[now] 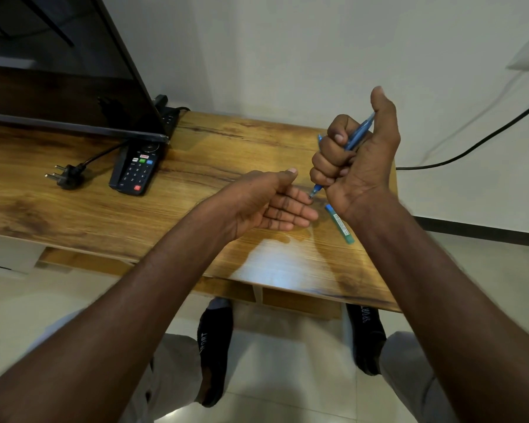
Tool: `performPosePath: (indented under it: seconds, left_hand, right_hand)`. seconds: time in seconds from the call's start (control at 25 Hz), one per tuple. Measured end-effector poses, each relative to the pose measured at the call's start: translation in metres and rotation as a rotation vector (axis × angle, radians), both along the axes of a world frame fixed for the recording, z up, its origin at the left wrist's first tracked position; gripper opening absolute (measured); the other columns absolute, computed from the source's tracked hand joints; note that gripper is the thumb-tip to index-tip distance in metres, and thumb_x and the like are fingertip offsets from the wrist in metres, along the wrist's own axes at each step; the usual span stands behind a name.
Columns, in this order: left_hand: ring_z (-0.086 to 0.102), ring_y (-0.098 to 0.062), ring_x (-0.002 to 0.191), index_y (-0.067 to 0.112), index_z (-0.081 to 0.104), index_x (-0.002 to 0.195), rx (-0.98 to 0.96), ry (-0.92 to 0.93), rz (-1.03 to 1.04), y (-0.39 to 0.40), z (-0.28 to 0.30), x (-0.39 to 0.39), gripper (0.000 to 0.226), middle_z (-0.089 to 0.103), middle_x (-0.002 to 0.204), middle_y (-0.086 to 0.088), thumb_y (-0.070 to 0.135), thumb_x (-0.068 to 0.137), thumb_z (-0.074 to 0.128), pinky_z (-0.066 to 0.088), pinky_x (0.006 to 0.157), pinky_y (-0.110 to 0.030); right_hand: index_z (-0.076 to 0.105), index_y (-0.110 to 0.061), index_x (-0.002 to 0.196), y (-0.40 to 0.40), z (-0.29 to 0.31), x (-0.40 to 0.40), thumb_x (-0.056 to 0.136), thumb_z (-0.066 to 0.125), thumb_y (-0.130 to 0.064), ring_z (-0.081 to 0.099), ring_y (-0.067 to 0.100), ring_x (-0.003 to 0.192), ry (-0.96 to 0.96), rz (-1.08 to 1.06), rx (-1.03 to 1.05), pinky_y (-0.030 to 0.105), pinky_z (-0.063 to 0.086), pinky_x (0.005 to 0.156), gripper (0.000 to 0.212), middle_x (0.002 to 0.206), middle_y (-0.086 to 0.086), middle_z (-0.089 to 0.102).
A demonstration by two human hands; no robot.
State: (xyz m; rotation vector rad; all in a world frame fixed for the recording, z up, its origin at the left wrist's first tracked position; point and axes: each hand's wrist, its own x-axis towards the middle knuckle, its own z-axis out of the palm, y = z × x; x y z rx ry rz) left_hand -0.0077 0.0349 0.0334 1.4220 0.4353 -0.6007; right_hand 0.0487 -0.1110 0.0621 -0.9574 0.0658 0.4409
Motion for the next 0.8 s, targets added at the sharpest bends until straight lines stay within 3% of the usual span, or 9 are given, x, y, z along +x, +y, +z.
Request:
performPosePath:
  seconds: [0.12, 0.28, 0.4, 0.52, 0.68, 0.8]
  left_hand:
    - [0.08, -0.027, 0.098, 0.006, 0.073, 0.114, -0.001, 0.004, -0.001, -0.0002, 0.0003, 0.0001, 0.053, 0.081, 0.106, -0.016, 0.049, 0.111, 0.041, 0.063, 0.082, -0.033]
    - [0.08, -0.027, 0.099, 0.007, 0.074, 0.11, -0.009, 0.008, 0.001, 0.0, 0.0007, 0.0005, 0.052, 0.081, 0.105, -0.016, 0.049, 0.111, 0.042, 0.063, 0.08, -0.032]
    - [0.08, -0.027, 0.098, 0.008, 0.074, 0.11, -0.013, 0.01, 0.001, -0.0003, 0.0012, 0.0007, 0.052, 0.081, 0.105, -0.016, 0.048, 0.11, 0.042, 0.064, 0.078, -0.031]
    - [0.08, -0.027, 0.099, 0.007, 0.074, 0.111, -0.015, 0.004, -0.006, 0.0, 0.0013, 0.0002, 0.052, 0.081, 0.106, -0.016, 0.048, 0.11, 0.043, 0.063, 0.077, -0.031]
    - [0.08, -0.026, 0.097, 0.008, 0.074, 0.11, 0.016, -0.004, -0.016, -0.0013, 0.0009, -0.0005, 0.049, 0.081, 0.104, -0.015, 0.047, 0.11, 0.044, 0.062, 0.075, -0.031]
    - [0.08, -0.026, 0.098, 0.01, 0.073, 0.108, 0.007, -0.009, -0.017, -0.0012, 0.0011, -0.0011, 0.047, 0.081, 0.105, -0.015, 0.047, 0.11, 0.044, 0.062, 0.076, -0.031]
  right_hand:
    - [0.037, -0.018, 0.058, -0.0012, 0.0001, -0.0001, 0.102, 0.035, -0.052, 0.007, 0.013, 0.041, 0.001, -0.03, 0.033, 0.022, 0.012, 0.048, 0.055, 0.045, -0.005, 0.018]
    - [0.038, -0.018, 0.059, -0.0027, 0.0006, 0.0006, 0.101, 0.036, -0.06, 0.007, 0.013, 0.042, 0.037, -0.02, 0.064, 0.028, 0.008, 0.05, 0.059, 0.044, -0.005, 0.018]
    - [0.037, -0.018, 0.059, -0.0031, -0.0003, 0.0016, 0.102, 0.036, -0.053, 0.007, 0.013, 0.042, 0.035, -0.061, 0.063, 0.024, 0.011, 0.048, 0.055, 0.045, -0.005, 0.017]
    - [0.039, -0.019, 0.058, -0.0025, 0.0, 0.0013, 0.101, 0.038, -0.062, 0.007, 0.014, 0.043, 0.046, -0.037, 0.034, 0.027, 0.009, 0.05, 0.061, 0.044, -0.005, 0.019]
    - [0.038, -0.018, 0.057, -0.0023, -0.0006, 0.0012, 0.101, 0.038, -0.051, 0.007, 0.013, 0.042, 0.059, -0.071, 0.034, 0.024, 0.012, 0.047, 0.055, 0.045, -0.005, 0.018]
    - [0.039, -0.018, 0.058, -0.0023, -0.0006, 0.0005, 0.101, 0.04, -0.058, 0.008, 0.014, 0.043, 0.081, -0.083, 0.038, 0.025, 0.011, 0.049, 0.059, 0.046, -0.005, 0.019]
